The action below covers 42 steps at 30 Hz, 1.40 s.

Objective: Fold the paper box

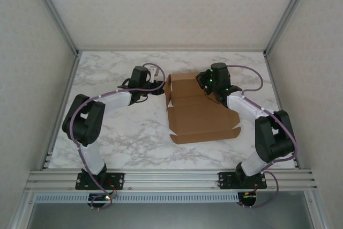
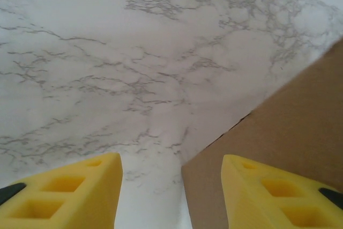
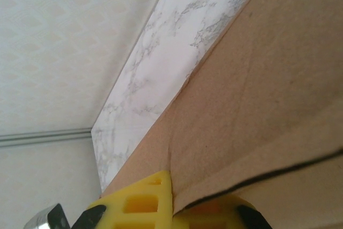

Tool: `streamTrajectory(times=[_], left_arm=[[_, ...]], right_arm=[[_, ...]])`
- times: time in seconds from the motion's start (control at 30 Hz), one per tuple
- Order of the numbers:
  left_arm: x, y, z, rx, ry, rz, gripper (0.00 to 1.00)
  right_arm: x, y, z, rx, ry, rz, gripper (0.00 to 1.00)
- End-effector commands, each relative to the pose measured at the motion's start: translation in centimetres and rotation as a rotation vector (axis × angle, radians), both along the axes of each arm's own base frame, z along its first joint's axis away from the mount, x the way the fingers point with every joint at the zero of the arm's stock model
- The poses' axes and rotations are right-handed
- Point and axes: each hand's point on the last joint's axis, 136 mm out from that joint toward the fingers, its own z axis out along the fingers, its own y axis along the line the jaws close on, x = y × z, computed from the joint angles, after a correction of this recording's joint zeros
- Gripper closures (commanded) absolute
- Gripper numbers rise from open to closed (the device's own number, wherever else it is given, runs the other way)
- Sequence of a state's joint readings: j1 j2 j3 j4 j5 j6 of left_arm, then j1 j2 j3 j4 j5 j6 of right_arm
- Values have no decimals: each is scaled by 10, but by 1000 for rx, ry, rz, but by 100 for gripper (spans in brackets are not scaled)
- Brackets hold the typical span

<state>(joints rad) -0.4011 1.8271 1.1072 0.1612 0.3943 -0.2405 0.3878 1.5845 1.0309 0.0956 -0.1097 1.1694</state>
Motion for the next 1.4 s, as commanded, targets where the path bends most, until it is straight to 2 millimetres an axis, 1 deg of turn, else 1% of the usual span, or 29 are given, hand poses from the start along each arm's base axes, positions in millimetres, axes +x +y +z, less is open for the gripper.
streamTrajectory(times=[0.0,0.1,0.17,0.37,0.5,0.6,0.77,0.87,1.03,1.2,1.37], left_arm=[[-10,-9,19,-37,-35,-1,47],[-22,-17,16,-33,-27,-11,47],[-29,-18,16,-27,-24,-5,46],[-37,-3,27,-37,-51,77,44],[-41,-1,30,-36,-69,88,42],[-38,-4,30,-37,-81,75,41],[-33,-18,37,-59,-110,16,41],[-33,-26,36,-60,-104,-17,41],[-34,-36,41,-74,-117,-46,41],[-24,-43,47,-119,-105,-23,40],[-10,-45,41,-108,-90,7,40]], right_arm=[[-4,-3,-12,-50,39,16,100],[-5,-3,-14,-49,41,14,100],[-5,-3,-15,-44,37,12,100],[-6,-3,-9,-15,-8,6,100],[-4,-1,-5,11,-24,4,100],[-2,2,-3,28,-25,8,100],[0,4,-4,40,-19,7,100],[1,5,-4,42,-14,11,100],[6,7,-5,52,-1,12,100],[16,10,-10,57,43,1,100],[23,10,-20,58,151,-28,100]])
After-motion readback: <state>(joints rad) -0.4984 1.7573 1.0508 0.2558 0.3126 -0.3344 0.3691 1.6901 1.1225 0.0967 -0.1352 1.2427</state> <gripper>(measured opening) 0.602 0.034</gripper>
